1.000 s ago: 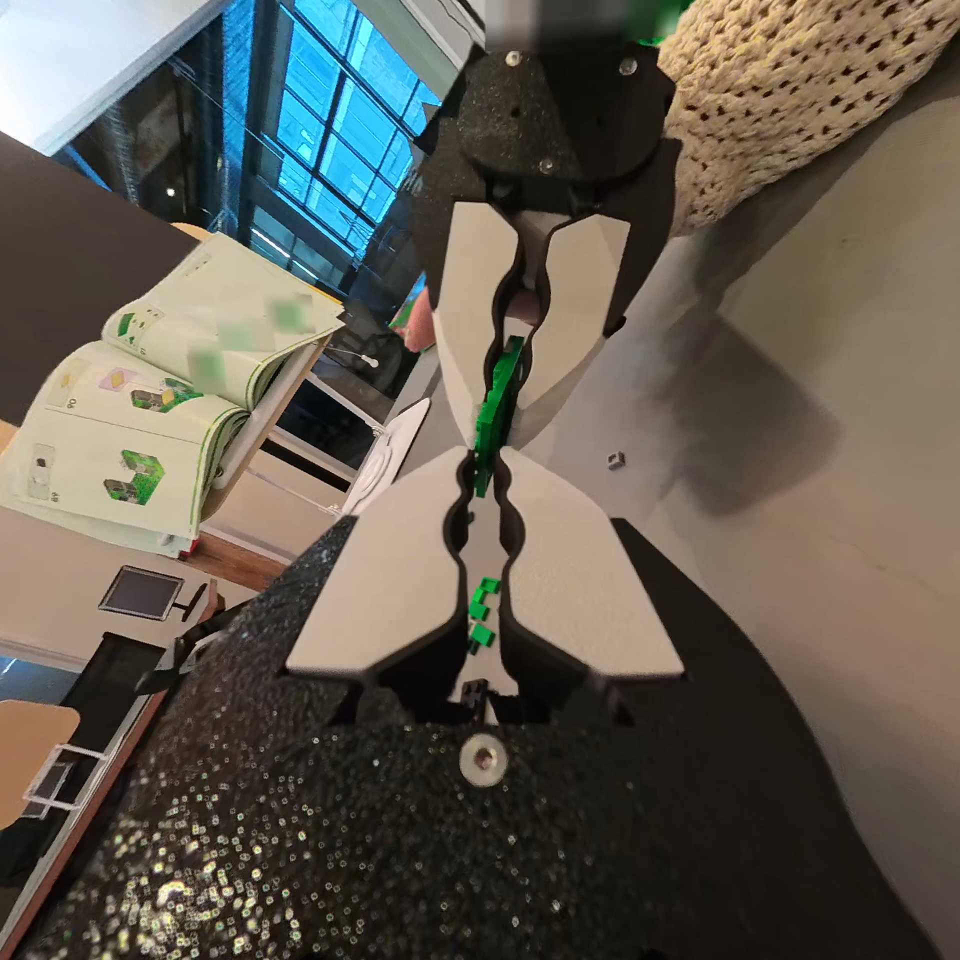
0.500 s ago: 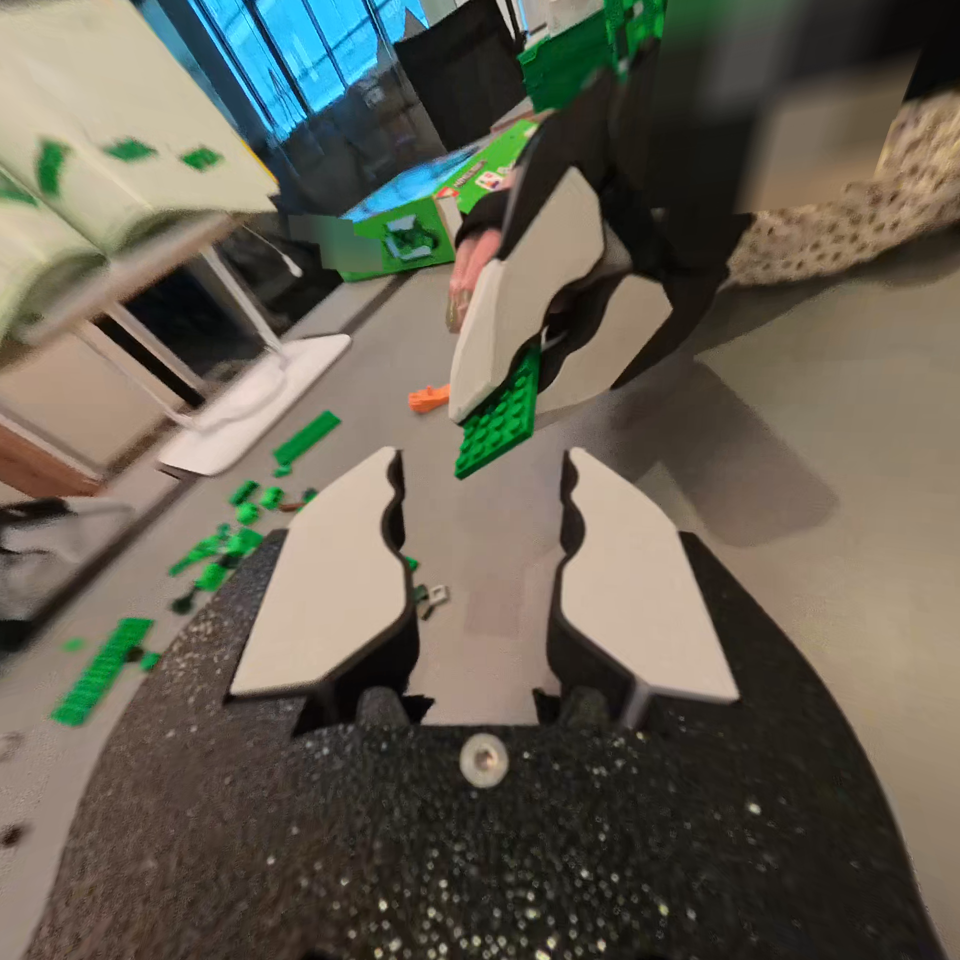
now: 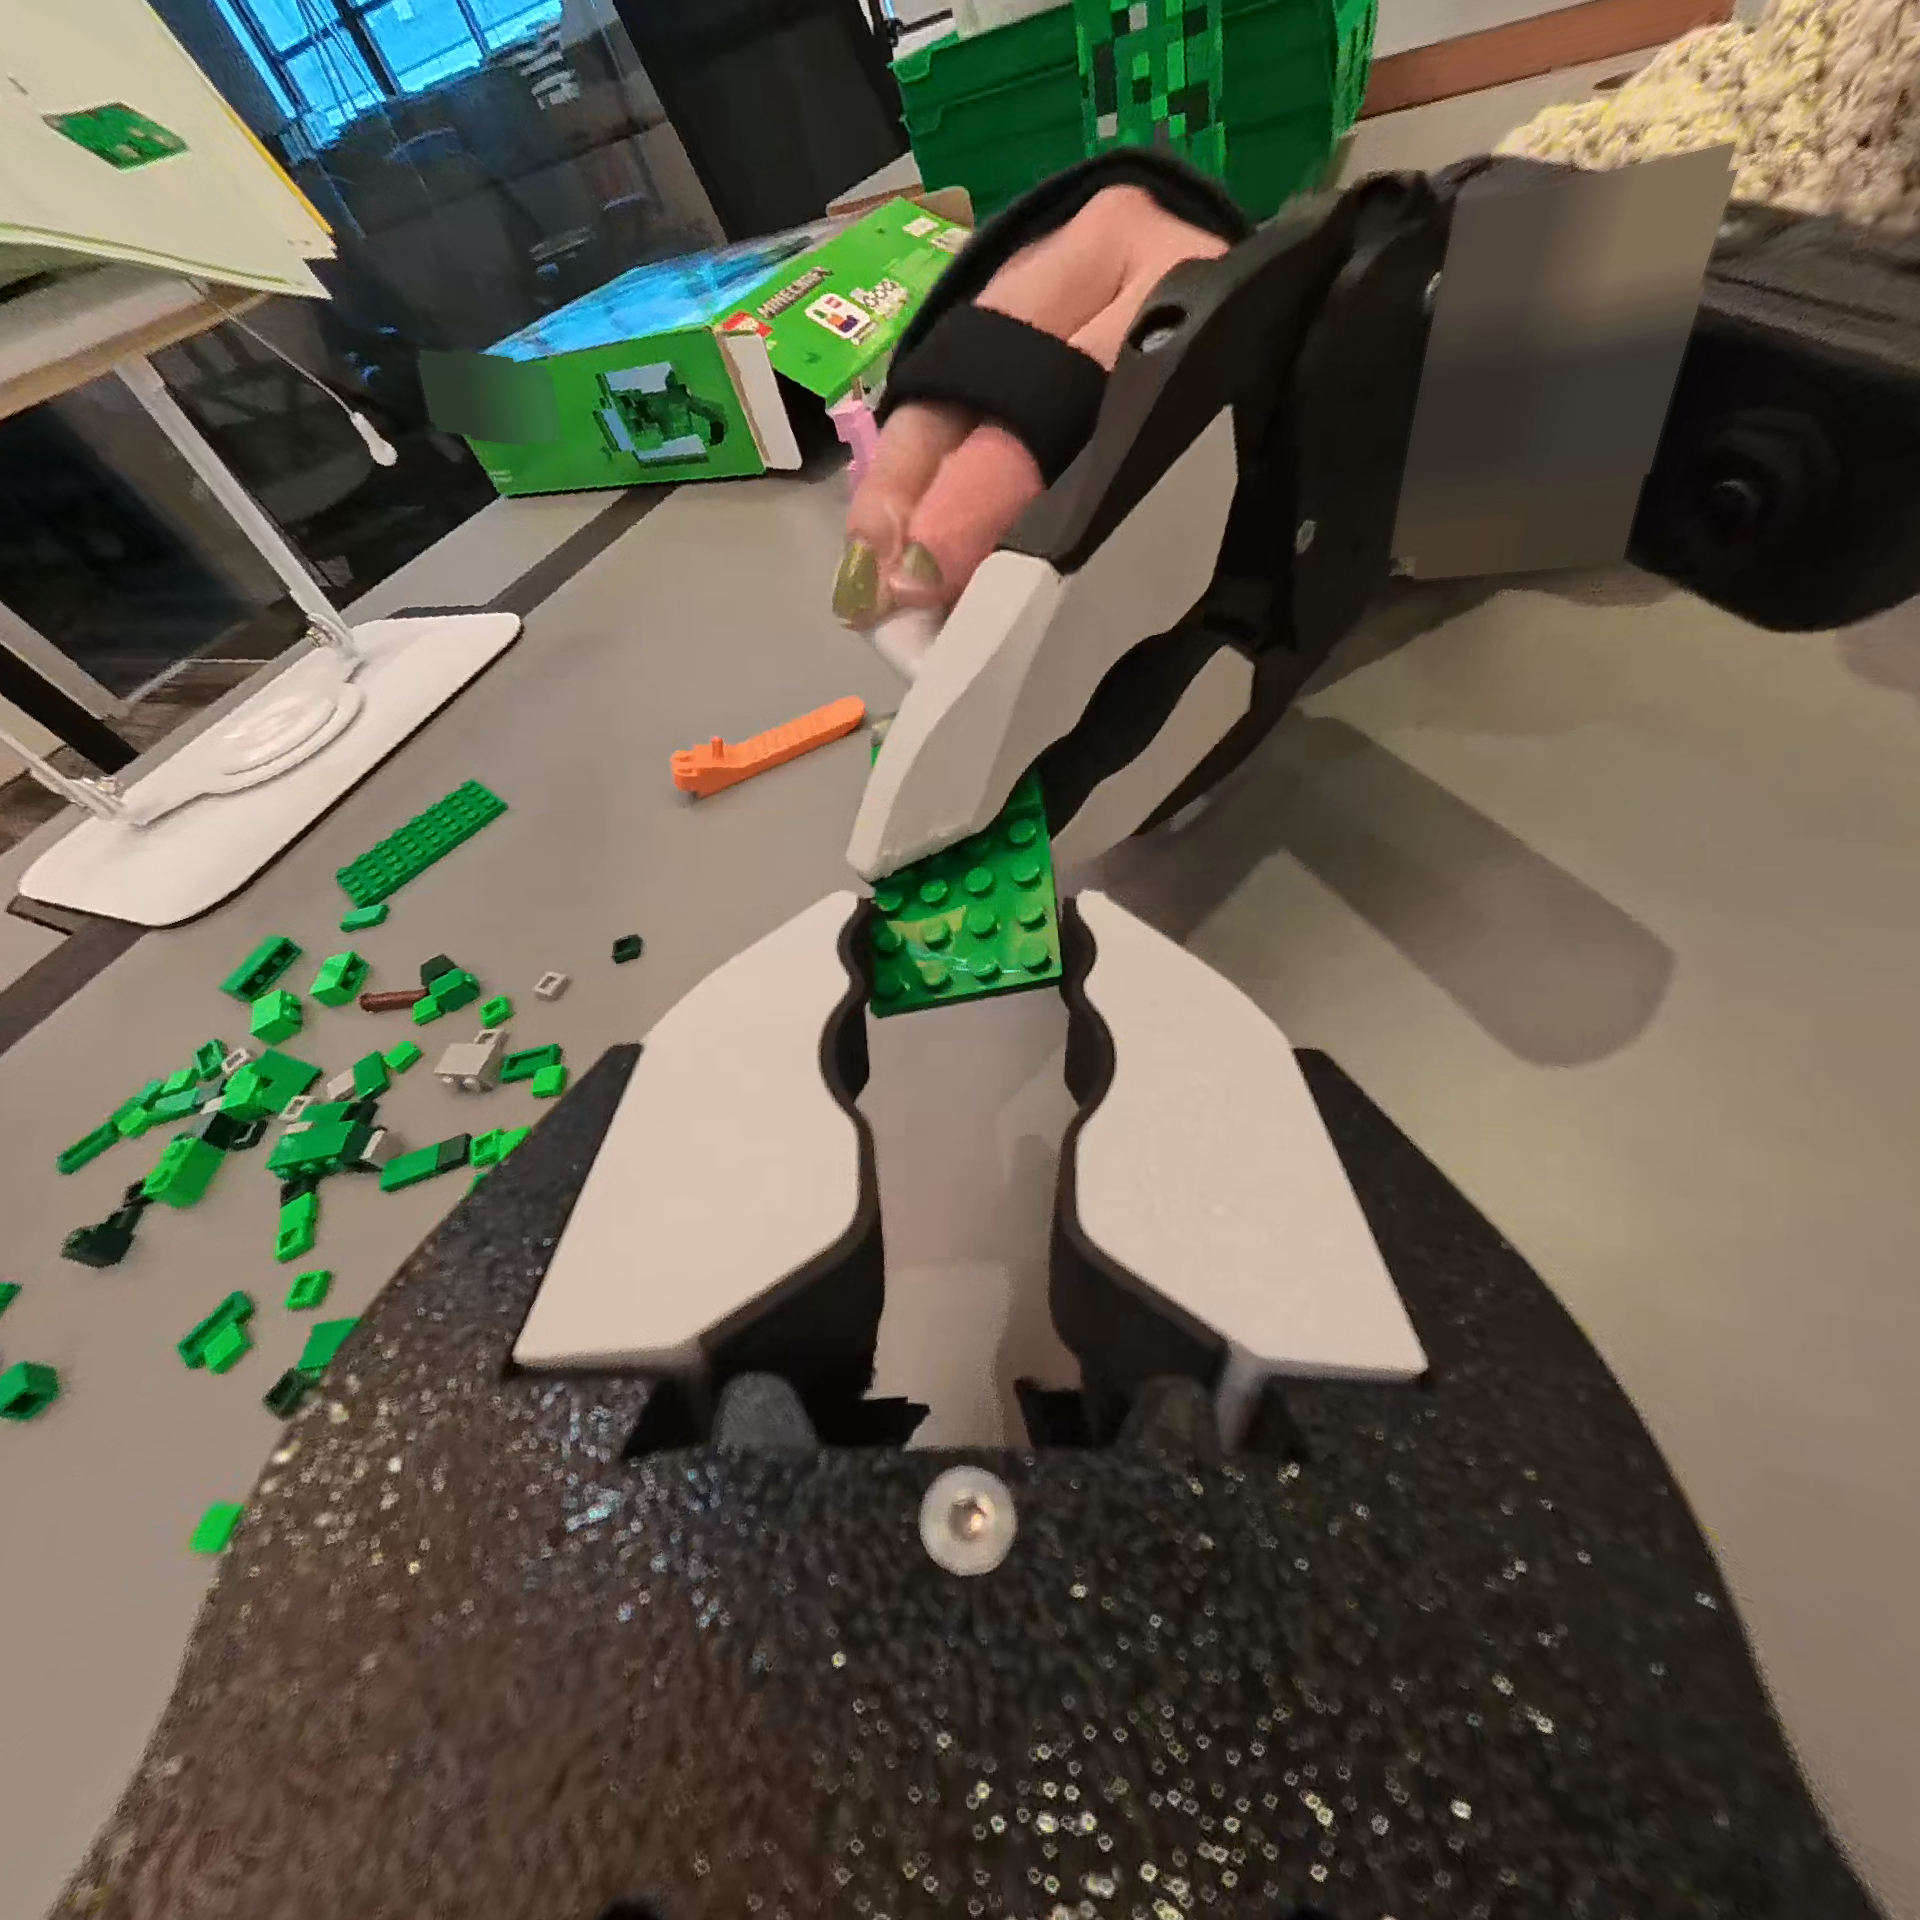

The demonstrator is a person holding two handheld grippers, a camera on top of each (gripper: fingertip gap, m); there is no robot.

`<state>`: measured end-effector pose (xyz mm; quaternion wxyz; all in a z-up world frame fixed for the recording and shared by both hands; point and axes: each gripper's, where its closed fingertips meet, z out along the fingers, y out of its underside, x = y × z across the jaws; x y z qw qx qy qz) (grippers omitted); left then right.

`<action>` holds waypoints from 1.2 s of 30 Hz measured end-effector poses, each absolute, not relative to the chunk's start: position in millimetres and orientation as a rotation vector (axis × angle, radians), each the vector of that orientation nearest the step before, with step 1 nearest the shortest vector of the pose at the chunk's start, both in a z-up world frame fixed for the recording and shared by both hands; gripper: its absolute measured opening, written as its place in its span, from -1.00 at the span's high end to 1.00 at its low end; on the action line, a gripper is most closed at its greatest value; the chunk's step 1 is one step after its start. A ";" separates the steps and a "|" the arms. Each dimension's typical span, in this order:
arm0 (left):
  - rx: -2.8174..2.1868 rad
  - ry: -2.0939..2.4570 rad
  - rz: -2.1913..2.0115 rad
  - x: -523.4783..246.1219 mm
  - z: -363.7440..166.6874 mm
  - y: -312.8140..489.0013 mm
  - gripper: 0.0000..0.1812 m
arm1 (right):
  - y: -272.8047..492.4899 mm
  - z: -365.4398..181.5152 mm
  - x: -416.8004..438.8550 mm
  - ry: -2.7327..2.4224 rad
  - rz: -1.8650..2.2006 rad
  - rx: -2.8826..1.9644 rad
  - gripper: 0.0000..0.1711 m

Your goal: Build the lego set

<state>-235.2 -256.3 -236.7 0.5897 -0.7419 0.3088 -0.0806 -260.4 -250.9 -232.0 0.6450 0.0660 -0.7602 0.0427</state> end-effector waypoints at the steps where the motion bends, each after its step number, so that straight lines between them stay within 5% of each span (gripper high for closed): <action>1: -1.735 0.710 -0.191 -236.3 -236.9 -255.7 0.63 | -250.2 -232.9 -260.5 -1.752 0.162 0.099 0.91; 12: -1.819 0.722 -0.175 -241.8 -248.9 -255.7 0.63 | -249.7 -245.2 -253.7 -1.982 0.473 -0.170 0.79; 24: -1.881 0.859 -0.063 -236.8 -268.7 -256.4 0.64 | -253.0 -263.2 -247.6 -2.065 0.208 0.035 0.83; 26: -1.861 0.858 -0.030 -239.1 -267.1 -255.0 0.64 | -253.3 -259.6 -248.8 -2.038 0.284 -0.016 0.79; 29: -1.857 0.851 0.107 -254.4 -269.3 -250.2 0.64 | -247.5 -238.5 -251.9 -1.929 0.456 -0.132 0.41; 36: -1.821 0.819 0.220 -266.9 -266.0 -244.9 0.64 | -219.5 -198.4 -247.5 -1.542 0.954 -0.453 0.55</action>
